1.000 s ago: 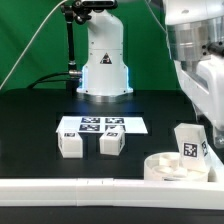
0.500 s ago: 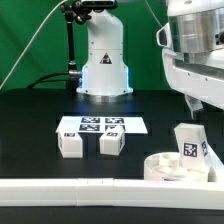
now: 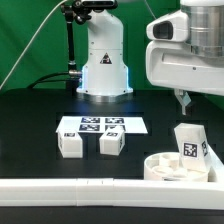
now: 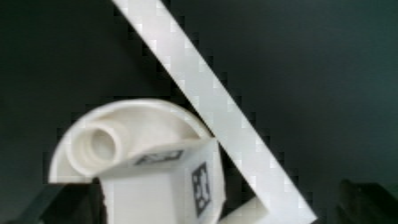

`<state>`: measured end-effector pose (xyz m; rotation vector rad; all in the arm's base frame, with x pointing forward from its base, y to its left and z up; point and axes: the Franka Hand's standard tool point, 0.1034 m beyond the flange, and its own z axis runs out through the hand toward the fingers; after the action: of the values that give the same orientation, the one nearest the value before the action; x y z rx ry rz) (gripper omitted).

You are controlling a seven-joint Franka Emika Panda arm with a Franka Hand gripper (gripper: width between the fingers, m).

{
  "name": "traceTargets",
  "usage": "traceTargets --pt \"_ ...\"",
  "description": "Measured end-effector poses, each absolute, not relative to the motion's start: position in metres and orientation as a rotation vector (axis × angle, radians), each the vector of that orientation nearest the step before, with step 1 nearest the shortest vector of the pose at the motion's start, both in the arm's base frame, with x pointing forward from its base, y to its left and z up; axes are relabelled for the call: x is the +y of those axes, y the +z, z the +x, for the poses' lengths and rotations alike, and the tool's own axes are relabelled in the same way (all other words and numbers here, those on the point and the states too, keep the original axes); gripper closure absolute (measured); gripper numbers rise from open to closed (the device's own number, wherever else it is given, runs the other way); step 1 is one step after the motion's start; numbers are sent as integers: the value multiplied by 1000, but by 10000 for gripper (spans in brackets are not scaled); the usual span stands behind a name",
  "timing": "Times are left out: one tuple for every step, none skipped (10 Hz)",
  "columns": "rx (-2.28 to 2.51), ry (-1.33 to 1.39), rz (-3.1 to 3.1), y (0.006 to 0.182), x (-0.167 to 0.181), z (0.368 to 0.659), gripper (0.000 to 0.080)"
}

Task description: Assemble stool

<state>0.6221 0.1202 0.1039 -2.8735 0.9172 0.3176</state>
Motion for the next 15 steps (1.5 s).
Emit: traceTargets --pt "828 312 -2894 104 120 622 151" --pt "738 306 -2914 104 120 622 151" --pt "523 272 -2965 103 118 624 151" --pt "264 197 -3021 102 117 629 151" --pt "34 165 -3043 101 117 630 151" --pt "-157 144 -3058 102 118 632 151" --pt "-330 118 -3047 104 119 634 151" --pt "-399 117 -3037 103 117 634 151" --pt "-497 114 -3021 102 116 634 151" --pt "-606 110 -2999 102 116 634 151" --pt "-727 96 -2972 102 115 635 151" --pt "-900 48 -2931 101 114 639 151" --pt "-1088 3 -2874 100 113 638 151" --pt "-1235 -14 -2817 98 109 636 151" --pt "-1348 -29 -2769 93 103 633 151"
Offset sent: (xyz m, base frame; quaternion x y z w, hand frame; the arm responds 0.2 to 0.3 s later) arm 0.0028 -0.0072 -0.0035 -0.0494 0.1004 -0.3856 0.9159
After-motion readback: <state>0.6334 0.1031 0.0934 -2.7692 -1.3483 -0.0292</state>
